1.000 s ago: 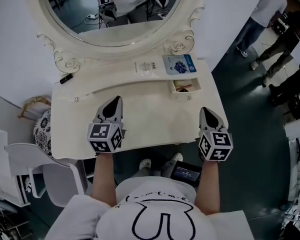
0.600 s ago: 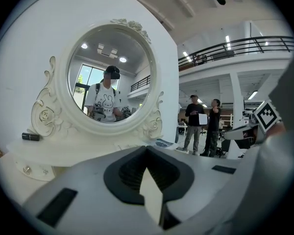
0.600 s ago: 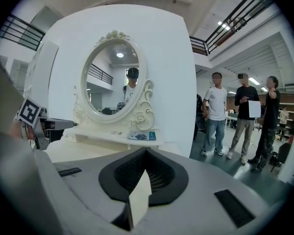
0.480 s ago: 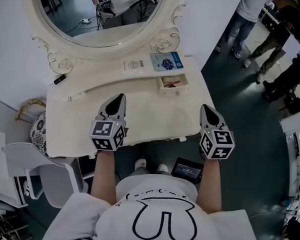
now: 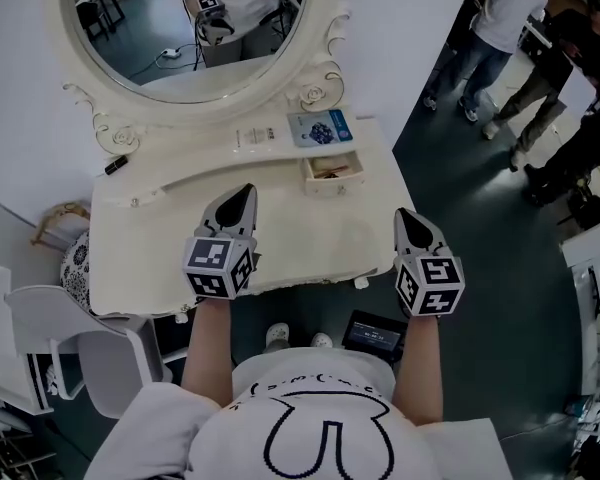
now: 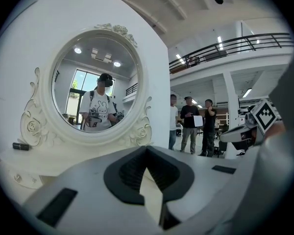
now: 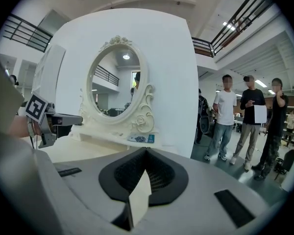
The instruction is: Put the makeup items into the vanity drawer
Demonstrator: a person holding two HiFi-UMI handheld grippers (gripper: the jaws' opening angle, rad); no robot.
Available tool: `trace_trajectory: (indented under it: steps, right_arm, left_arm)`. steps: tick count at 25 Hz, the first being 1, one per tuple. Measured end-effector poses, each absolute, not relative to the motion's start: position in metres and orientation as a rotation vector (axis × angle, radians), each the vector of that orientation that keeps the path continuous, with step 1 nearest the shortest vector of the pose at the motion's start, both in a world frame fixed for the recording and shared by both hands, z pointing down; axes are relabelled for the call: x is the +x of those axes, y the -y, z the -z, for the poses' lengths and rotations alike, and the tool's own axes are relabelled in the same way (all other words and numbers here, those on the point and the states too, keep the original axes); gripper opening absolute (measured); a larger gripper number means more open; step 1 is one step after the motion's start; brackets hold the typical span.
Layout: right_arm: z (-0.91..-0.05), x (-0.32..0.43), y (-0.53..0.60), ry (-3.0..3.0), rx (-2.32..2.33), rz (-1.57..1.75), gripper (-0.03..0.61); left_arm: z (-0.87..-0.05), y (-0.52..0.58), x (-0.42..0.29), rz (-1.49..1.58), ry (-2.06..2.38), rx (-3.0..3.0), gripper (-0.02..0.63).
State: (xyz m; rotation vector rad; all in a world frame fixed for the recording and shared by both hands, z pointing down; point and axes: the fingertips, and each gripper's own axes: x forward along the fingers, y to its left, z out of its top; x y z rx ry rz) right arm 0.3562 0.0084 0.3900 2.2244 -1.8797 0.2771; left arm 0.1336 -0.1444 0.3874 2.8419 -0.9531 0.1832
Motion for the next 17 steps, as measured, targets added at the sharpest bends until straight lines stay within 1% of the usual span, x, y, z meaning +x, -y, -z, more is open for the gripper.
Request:
trace_trajectory:
  steps: [17]
  right_arm:
    - [-0.382,0.36,-0.024,1.875,2.236,-0.263,-0.013]
  left_arm:
    - [-0.377,0.129,0.153,-0.168,0.9,2.878,0.008]
